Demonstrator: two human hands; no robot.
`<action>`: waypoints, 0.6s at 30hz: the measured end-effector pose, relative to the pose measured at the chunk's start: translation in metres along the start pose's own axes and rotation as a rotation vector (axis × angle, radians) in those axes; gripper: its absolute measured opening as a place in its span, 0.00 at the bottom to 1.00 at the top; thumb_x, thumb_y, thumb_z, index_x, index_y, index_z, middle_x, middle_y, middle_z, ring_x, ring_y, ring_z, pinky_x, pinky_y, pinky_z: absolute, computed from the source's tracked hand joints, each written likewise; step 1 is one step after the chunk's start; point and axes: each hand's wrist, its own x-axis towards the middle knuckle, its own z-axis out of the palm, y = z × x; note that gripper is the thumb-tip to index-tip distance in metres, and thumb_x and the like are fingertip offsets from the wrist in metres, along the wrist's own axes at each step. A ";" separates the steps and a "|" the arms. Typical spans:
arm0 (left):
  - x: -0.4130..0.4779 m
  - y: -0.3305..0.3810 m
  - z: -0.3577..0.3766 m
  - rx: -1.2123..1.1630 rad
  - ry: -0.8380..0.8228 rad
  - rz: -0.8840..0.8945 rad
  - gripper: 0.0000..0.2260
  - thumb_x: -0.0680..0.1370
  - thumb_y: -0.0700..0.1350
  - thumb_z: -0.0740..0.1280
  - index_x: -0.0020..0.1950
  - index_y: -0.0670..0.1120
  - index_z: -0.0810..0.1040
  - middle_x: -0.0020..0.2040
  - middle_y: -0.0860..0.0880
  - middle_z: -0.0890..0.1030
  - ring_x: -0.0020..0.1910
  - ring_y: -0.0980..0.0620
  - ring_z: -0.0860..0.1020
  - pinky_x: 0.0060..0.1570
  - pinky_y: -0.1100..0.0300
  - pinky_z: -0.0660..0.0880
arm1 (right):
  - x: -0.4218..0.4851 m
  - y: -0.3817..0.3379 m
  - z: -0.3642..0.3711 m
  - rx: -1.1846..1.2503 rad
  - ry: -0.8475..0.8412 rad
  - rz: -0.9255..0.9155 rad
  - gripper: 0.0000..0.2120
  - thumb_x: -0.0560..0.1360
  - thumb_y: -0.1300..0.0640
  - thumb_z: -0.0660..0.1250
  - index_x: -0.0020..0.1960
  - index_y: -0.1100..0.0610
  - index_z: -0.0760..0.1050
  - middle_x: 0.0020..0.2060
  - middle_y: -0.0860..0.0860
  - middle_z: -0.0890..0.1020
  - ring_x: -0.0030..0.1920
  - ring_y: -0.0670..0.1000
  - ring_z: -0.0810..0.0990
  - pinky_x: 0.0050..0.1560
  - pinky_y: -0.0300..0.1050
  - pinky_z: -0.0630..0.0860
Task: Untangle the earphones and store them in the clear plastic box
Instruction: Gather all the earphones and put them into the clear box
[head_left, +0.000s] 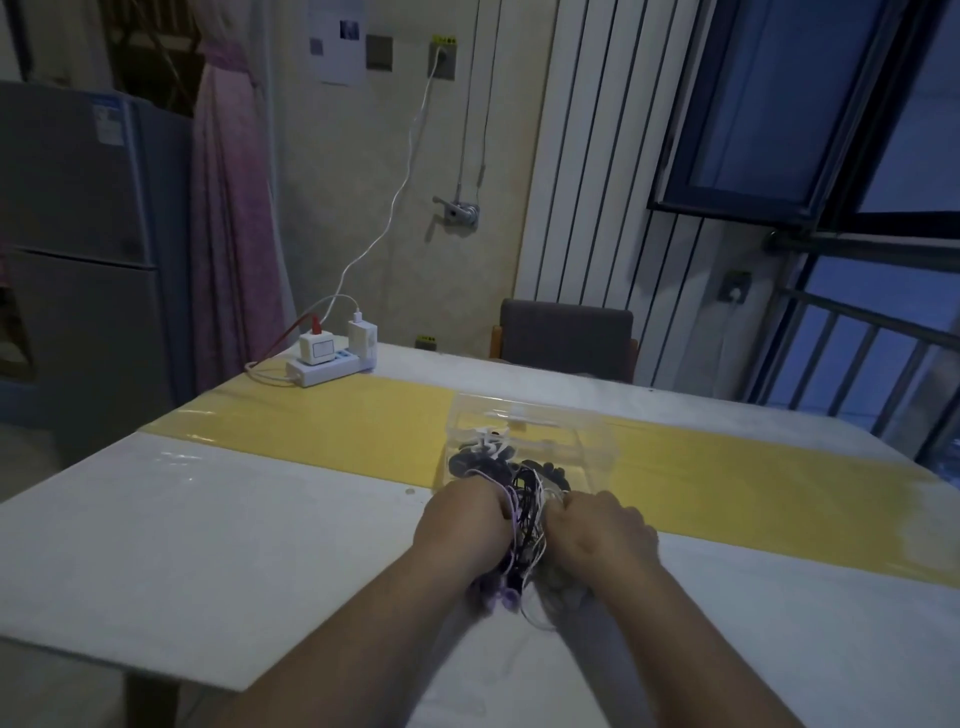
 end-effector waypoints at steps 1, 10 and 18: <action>0.001 -0.002 0.000 -0.017 -0.003 -0.003 0.08 0.74 0.41 0.66 0.36 0.51 0.79 0.43 0.48 0.83 0.45 0.47 0.80 0.43 0.58 0.75 | 0.001 0.001 -0.003 0.068 -0.064 -0.012 0.28 0.79 0.41 0.44 0.61 0.53 0.76 0.62 0.58 0.76 0.60 0.62 0.74 0.59 0.51 0.70; 0.015 -0.013 -0.013 -0.100 -0.132 -0.040 0.10 0.72 0.37 0.67 0.36 0.51 0.76 0.40 0.48 0.80 0.41 0.48 0.77 0.38 0.61 0.69 | -0.004 -0.009 -0.014 0.694 -0.434 -0.161 0.11 0.67 0.41 0.74 0.45 0.44 0.77 0.53 0.52 0.82 0.56 0.53 0.81 0.63 0.56 0.75; 0.015 -0.023 -0.018 -0.653 -0.221 -0.234 0.18 0.74 0.23 0.53 0.35 0.37 0.78 0.27 0.41 0.73 0.25 0.48 0.71 0.25 0.61 0.72 | 0.002 -0.024 -0.004 0.135 -0.308 -0.074 0.29 0.64 0.41 0.72 0.60 0.53 0.73 0.65 0.59 0.72 0.62 0.56 0.74 0.52 0.43 0.75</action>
